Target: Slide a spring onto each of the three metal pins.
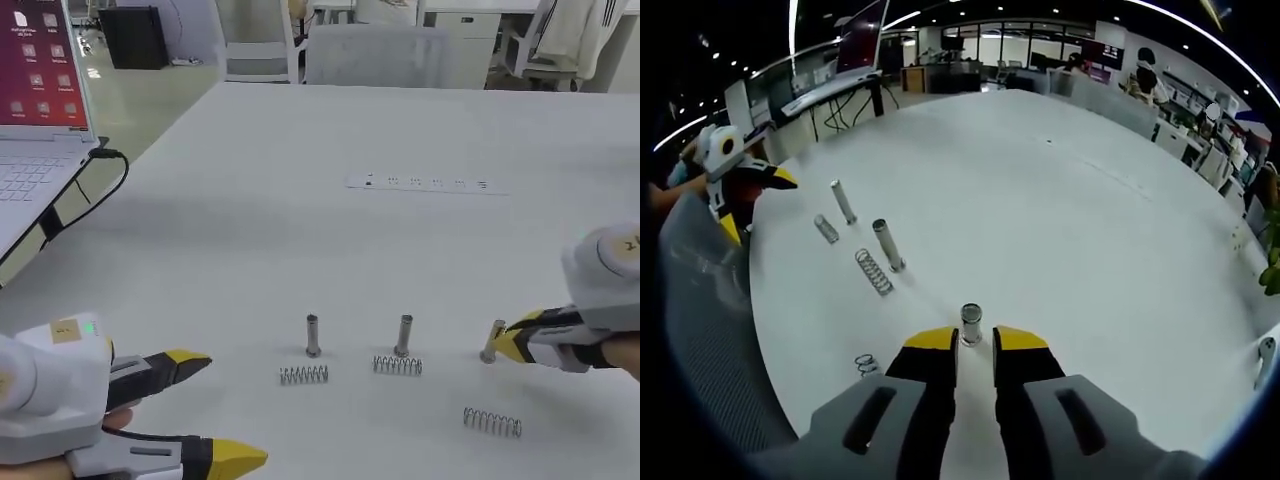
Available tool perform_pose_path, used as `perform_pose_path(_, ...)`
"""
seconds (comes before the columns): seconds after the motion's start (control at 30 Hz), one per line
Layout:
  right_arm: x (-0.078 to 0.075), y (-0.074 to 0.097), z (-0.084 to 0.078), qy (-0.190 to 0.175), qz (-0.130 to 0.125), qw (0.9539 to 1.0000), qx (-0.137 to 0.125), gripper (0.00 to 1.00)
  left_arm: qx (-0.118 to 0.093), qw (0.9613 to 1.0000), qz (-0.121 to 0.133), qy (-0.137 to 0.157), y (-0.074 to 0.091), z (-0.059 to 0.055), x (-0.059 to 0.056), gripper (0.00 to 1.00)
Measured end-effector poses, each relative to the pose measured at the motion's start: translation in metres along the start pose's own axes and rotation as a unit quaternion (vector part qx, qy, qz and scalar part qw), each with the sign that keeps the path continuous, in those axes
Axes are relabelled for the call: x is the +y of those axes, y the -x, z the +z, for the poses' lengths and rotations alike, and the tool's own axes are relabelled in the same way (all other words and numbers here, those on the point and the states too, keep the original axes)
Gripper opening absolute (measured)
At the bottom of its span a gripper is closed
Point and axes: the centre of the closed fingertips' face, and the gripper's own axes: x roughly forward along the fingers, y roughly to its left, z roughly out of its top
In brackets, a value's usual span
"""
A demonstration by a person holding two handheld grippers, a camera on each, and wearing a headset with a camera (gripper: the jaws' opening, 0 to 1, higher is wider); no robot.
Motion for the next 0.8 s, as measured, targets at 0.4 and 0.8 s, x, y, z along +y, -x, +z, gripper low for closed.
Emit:
perform_pose_path(0.4, 0.01, 0.013, -0.01, 0.01, 0.003, 0.9999, 0.003, 0.13, 0.0, 1.0, -0.001, -0.001, 0.0, 0.0, 0.0, 0.73)
perform_pose_path(0.8, 0.029, 0.022, -0.02, 0.026, 0.036, 0.999, 0.007, 0.13, 0.003, 1.0, -0.006, -0.003, -0.001, 0.0, -0.003, 0.73)
